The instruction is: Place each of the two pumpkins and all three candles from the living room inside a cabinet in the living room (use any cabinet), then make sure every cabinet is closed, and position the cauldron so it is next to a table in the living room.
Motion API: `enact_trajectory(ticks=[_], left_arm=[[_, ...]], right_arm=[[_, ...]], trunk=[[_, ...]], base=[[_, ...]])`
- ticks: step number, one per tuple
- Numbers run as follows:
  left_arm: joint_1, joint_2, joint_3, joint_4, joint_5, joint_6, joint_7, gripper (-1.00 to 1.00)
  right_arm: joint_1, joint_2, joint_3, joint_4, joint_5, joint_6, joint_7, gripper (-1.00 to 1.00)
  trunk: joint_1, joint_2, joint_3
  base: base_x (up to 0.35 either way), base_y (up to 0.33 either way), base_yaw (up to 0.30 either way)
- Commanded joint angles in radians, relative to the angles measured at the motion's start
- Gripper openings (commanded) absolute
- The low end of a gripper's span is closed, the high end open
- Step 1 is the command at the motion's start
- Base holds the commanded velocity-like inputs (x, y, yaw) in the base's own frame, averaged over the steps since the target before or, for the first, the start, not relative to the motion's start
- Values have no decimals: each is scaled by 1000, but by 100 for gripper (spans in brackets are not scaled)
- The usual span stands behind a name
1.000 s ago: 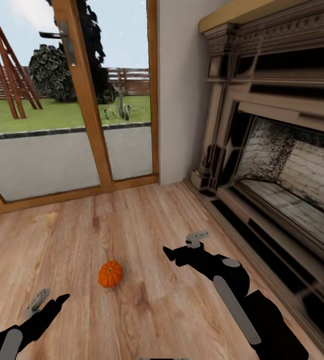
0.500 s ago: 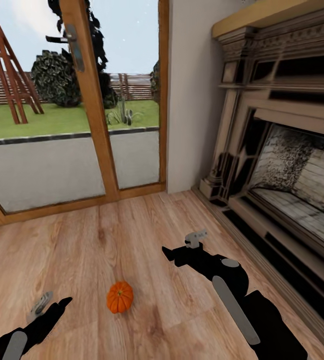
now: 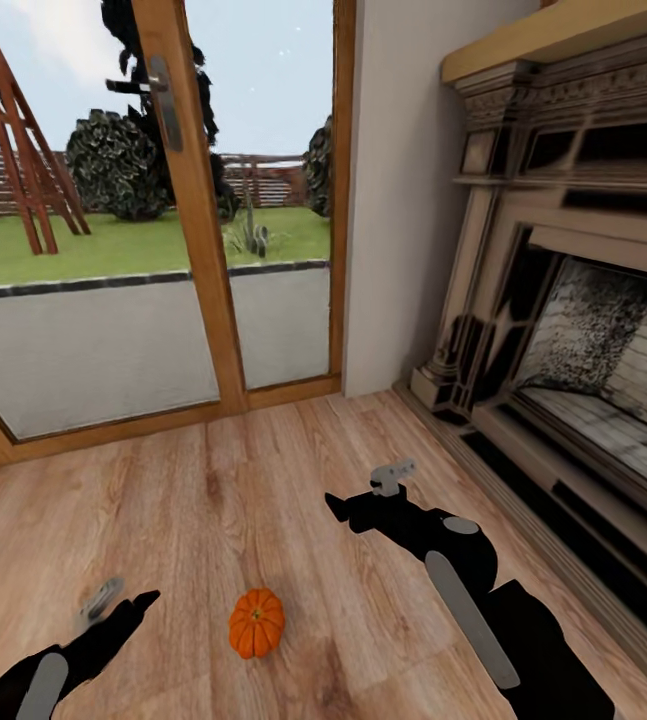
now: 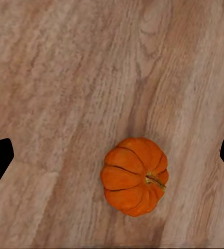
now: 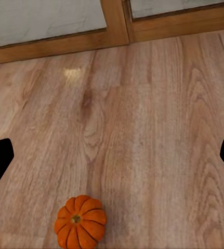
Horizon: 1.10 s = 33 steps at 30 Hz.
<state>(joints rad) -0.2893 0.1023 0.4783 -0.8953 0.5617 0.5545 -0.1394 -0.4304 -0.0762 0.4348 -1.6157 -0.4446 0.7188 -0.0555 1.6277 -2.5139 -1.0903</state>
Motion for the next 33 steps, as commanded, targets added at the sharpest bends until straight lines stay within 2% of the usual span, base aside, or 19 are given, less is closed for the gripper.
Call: enact_trajectory(ticks=[1, 6, 7, 8, 9, 10, 11, 13, 15, 16, 19, 22, 24, 26, 27, 28, 29, 31, 33], left_arm=[[-1, 1, -26, -11, 4, 21, -6, 100], [-1, -4, -67, -92, 23, 164, -11, 100], [-17, 0, -77, -91, 40, 197, -9, 100], [-41, 3, -79, -68, 40, 204, -3, 100], [-110, 4, -85, -6, 39, 213, 4, 100], [-132, 5, -88, 19, 38, 215, 7, 100], [-172, 6, -93, 78, 38, 216, 16, 100], [-268, 15, -97, 200, 38, 215, 27, 100], [-317, 25, -103, 278, 38, 188, 25, 100], [-327, 27, -104, 299, 38, 167, 23, 100], [-354, 36, -120, 364, 39, 79, -26, 100], [-360, 43, -130, 392, 32, 41, -83, 100], [-360, 46, -139, 411, 10, 9, -110, 100], [-360, 54, -140, 460, -8, -21, -175, 100], [-360, 64, -140, 469, -11, -21, -220, 100], [-360, 88, -139, 490, -14, -19, -294, 100], [-360, 97, -139, 498, -14, -18, -316, 100], [-360, 142, -138, 552, -14, -18, -408, 100], [-360, 154, -139, 570, -15, -17, -433, 100]], right_arm=[[-1, -3, 2, -1, -6, 5, -6, 100], [-2, -9, -3, -1, -6, 16, -5, 100], [-6, -10, -5, -1, -7, 19, 0, 100], [-6, -13, -7, -2, -7, 17, 14, 100], [-7, -28, -46, -2, -7, 19, 87, 100], [-9, -34, -69, -2, -8, 20, 112, 100], [-13, -41, -126, -2, -7, 33, 151, 100], [-41, -46, -245, -1, -5, 113, 190, 100], [-62, -46, -303, 0, -2, 164, 204, 100], [-66, -46, -313, 0, -1, 172, 207, 100], [-78, -37, -326, -1, 0, 173, 218, 100], [-81, -30, -320, -1, 0, 166, 223, 100], [-82, -29, -315, -1, -1, 164, 226, 100], [-82, -33, -319, -1, -5, 172, 230, 100], [-83, -30, -321, -1, -7, 177, 231, 100], [-84, -26, -323, -1, -8, 183, 229, 100], [-84, -25, -323, -1, -7, 183, 227, 100], [-85, -24, -320, -1, -7, 182, 228, 100], [-83, -23, -317, -1, -8, 180, 229, 100]], trunk=[[0, 0, -1], [2, -1, -16], [2, -2, -20], [3, -2, -24], [3, -2, -28], [3, -2, -31], [4, -2, -35], [5, -3, -43], [6, -3, -51], [6, -4, -55], [7, -4, -66], [9, -5, -78], [10, -6, -86], [11, -6, -93], [11, -6, -97], [12, -6, -101], [12, -7, -105], [13, -7, -113], [14, -8, -120]], base=[[8, 9, 0], [4, 4, 0], [0, 0, 0], [0, 0, 0], [0, 0, 0], [0, 0, 0], [0, 0, 0], [0, 0, 0], [0, 0, 0], [0, 0, 0], [0, 0, 0], [0, 0, 0], [0, 0, 0], [0, 0, 0], [0, 0, 0], [0, 0, 0], [0, 0, 0], [0, 0, 0], [0, 0, 0]])
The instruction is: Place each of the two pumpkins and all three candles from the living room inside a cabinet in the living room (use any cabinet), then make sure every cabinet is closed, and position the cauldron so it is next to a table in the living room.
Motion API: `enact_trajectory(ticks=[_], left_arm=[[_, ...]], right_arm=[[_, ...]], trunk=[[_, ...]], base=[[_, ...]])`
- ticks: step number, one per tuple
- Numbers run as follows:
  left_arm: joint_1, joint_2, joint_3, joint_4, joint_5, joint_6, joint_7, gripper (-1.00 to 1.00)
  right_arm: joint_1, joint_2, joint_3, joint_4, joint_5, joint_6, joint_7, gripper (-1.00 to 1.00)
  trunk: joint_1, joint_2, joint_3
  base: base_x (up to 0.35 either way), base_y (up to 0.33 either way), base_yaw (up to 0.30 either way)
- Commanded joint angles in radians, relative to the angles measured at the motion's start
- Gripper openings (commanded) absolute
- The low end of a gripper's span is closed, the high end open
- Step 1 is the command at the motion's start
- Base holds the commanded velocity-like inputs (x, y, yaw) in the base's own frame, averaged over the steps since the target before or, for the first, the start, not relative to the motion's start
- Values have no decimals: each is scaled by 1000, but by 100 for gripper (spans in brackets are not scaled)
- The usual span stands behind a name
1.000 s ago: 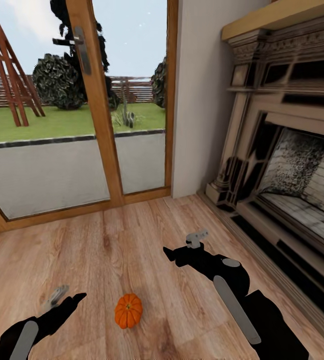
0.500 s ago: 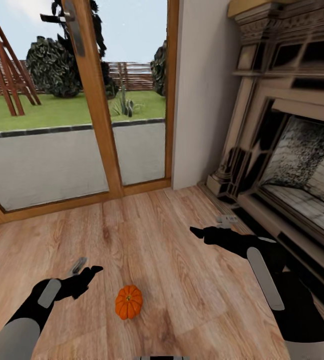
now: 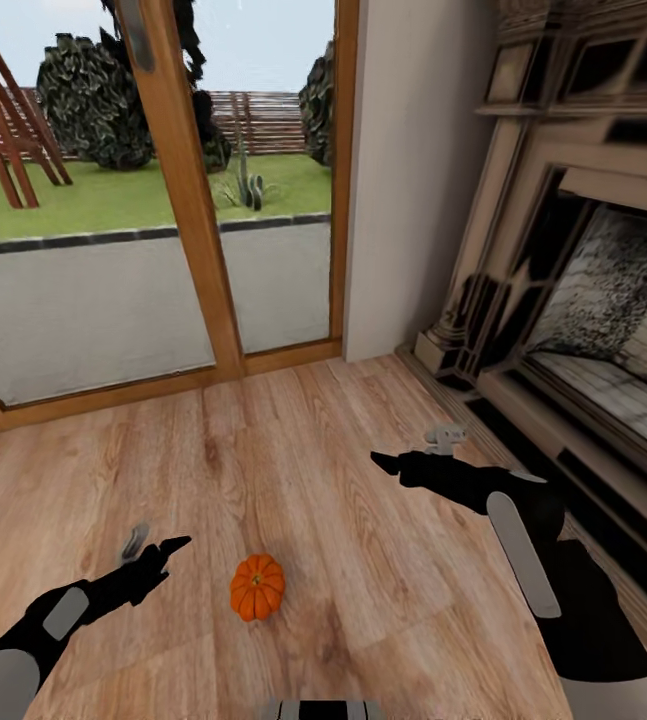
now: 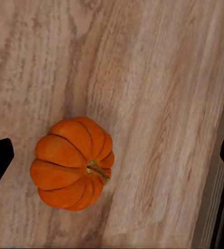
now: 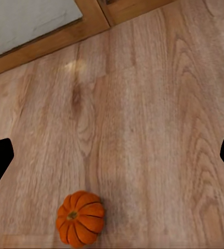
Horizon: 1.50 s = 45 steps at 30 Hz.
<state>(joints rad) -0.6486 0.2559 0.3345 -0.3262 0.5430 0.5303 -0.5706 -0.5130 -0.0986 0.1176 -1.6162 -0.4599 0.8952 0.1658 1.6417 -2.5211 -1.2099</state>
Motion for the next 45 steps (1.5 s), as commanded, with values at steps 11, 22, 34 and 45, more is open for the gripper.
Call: enact_trajectory(ticks=[11, 22, 34, 45], left_arm=[[-72, -7, -46, 47, -11, 22, -5, 100], [-74, -9, -87, 105, -8, -41, -25, 100], [-64, 3, -88, 97, -12, -36, -213, 100], [-64, 21, -87, 94, -12, -40, -228, 100]], right_arm=[[-5, -9, -9, -1, 6, 9, 26, 100], [-9, -17, -11, -1, 5, 11, 64, 100], [-15, -53, -108, -1, 7, 121, 412, 100], [0, -48, -118, -1, 7, 125, 429, 100]], trunk=[[5, -3, -43], [10, -6, -86], [15, -8, -132], [20, -11, -175]], base=[[0, 0, 0], [0, 0, 0], [0, 0, 0], [0, 0, 0]])
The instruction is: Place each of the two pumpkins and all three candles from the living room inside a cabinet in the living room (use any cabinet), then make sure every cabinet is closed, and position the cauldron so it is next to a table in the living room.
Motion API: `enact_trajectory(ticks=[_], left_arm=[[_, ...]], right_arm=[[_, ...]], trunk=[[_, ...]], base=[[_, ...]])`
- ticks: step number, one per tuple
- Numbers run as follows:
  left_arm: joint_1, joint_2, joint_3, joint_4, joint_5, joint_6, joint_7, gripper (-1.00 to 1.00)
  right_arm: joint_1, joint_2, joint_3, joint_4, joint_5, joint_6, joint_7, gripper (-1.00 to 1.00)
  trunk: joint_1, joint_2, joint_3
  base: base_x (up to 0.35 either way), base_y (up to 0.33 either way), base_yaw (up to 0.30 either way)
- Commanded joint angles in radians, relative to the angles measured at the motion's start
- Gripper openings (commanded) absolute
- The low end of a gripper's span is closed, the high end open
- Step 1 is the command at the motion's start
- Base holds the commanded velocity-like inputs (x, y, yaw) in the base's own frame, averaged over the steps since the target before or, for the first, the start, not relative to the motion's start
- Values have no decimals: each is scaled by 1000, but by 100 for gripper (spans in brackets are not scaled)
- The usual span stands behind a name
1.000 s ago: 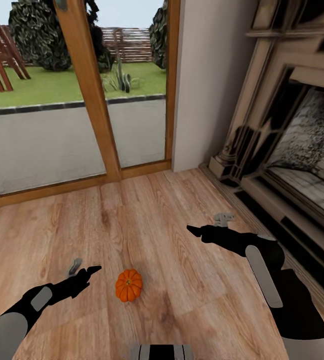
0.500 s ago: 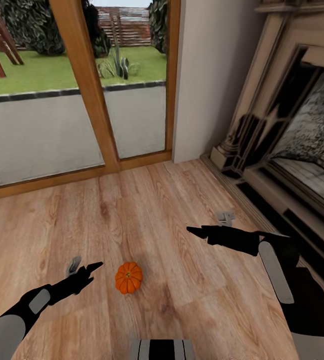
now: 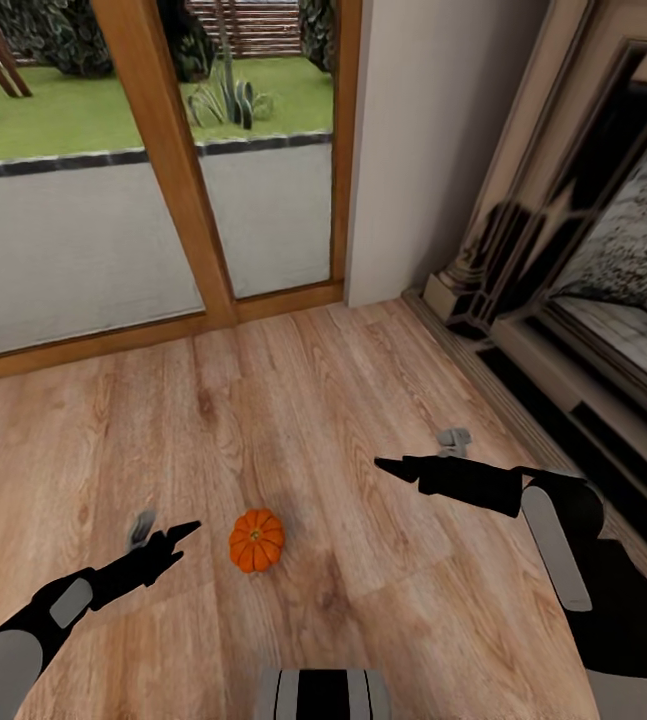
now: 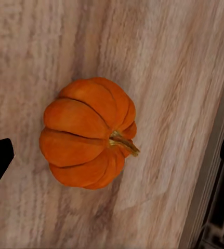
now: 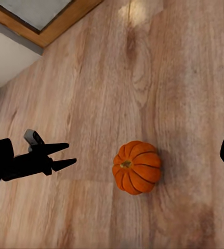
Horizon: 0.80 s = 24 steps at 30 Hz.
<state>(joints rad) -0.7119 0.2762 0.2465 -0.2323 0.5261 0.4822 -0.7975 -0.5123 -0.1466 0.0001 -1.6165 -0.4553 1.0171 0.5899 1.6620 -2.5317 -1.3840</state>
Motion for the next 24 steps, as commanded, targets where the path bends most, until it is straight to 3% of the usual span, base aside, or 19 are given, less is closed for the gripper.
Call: enact_trajectory(ticks=[1, 8, 14, 16, 20, 24], left_arm=[[-3, 2, 0, 0, 5, 7, -1, 100], [-15, 30, -36, -15, -1, 7, -2, 100], [-57, 51, -112, -52, -58, 19, -5, 100], [-60, 53, -116, -54, -61, 18, -10, 100], [-64, 76, -132, -56, -83, 16, -83, 100], [-63, 79, -134, -51, -86, 10, -92, 100]], right_arm=[[0, 0, 1, 0, 3, 3, 5, 100], [0, -3, 2, 0, 3, 3, 6, 100], [0, -5, 7, 0, 2, 3, 8, 100], [0, -5, 8, 0, 2, 3, 8, 100], [1, -6, 8, 0, 2, 4, 29, 100], [1, 1, 13, 0, 5, 3, 42, 100]], trunk=[[0, -1, -5], [3, -2, -32], [6, -4, -55], [7, -4, -63], [9, -5, -78], [11, -6, -94]], base=[[0, 0, 0], [0, 0, 0], [0, 0, 0], [0, 0, 0], [0, 0, 0], [0, 0, 0]])
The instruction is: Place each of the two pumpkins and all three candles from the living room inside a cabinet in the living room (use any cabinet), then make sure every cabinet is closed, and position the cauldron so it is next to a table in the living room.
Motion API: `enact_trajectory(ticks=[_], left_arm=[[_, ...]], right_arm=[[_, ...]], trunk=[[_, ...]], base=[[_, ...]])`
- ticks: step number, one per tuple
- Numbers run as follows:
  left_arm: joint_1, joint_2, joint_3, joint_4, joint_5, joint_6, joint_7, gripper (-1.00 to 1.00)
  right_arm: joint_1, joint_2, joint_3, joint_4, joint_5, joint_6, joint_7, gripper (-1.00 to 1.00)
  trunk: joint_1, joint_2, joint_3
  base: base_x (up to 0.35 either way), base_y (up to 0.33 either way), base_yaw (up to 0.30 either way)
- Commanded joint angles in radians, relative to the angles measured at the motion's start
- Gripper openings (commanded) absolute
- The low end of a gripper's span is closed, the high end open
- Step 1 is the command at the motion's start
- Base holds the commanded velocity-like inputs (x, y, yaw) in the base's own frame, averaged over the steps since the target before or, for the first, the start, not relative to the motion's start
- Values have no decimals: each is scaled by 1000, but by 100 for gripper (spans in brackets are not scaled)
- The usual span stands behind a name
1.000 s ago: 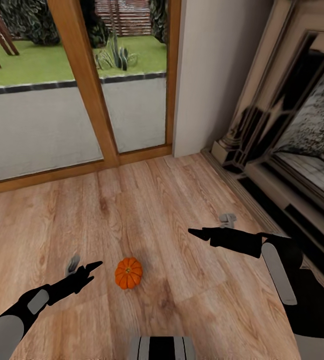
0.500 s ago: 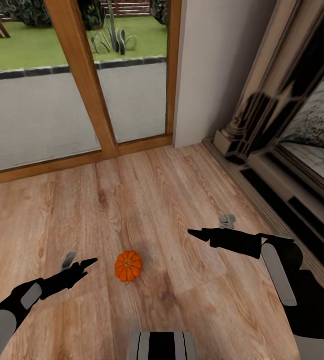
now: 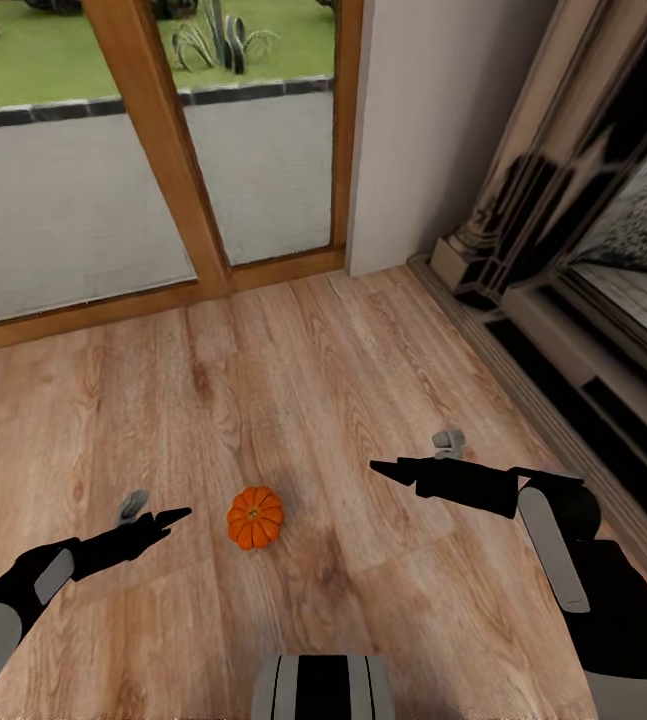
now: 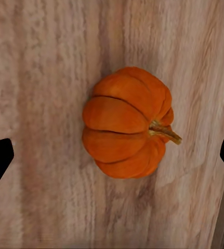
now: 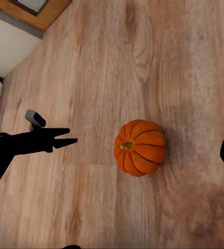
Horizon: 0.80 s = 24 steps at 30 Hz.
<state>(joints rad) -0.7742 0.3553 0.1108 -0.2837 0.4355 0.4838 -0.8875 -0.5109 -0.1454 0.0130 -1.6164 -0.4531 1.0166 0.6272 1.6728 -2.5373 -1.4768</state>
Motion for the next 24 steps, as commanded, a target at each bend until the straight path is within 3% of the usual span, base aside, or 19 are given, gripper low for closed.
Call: enact_trajectory(ticks=[1, 10, 16, 24], left_arm=[[0, 0, 1, 1, 4, 7, -3, 100], [14, 0, 10, 2, 8, 13, 15, 100], [16, -1, 10, 4, 8, 5, 24, 100], [19, -2, 13, 0, 19, 23, -10, 100]], right_arm=[[-1, 0, 0, 0, 4, 3, 8, 100], [-1, 0, -3, 0, 4, -6, 17, 100], [-1, 0, -1, 0, 4, -7, 21, 100], [0, 0, -3, 0, 4, -7, 24, 100]], trunk=[[0, -1, -5], [1, -1, -8], [1, -1, -8], [1, -1, -8]], base=[[0, 0, 0], [19, 0, 0], [249, 1, 0], [109, 7, 0]])
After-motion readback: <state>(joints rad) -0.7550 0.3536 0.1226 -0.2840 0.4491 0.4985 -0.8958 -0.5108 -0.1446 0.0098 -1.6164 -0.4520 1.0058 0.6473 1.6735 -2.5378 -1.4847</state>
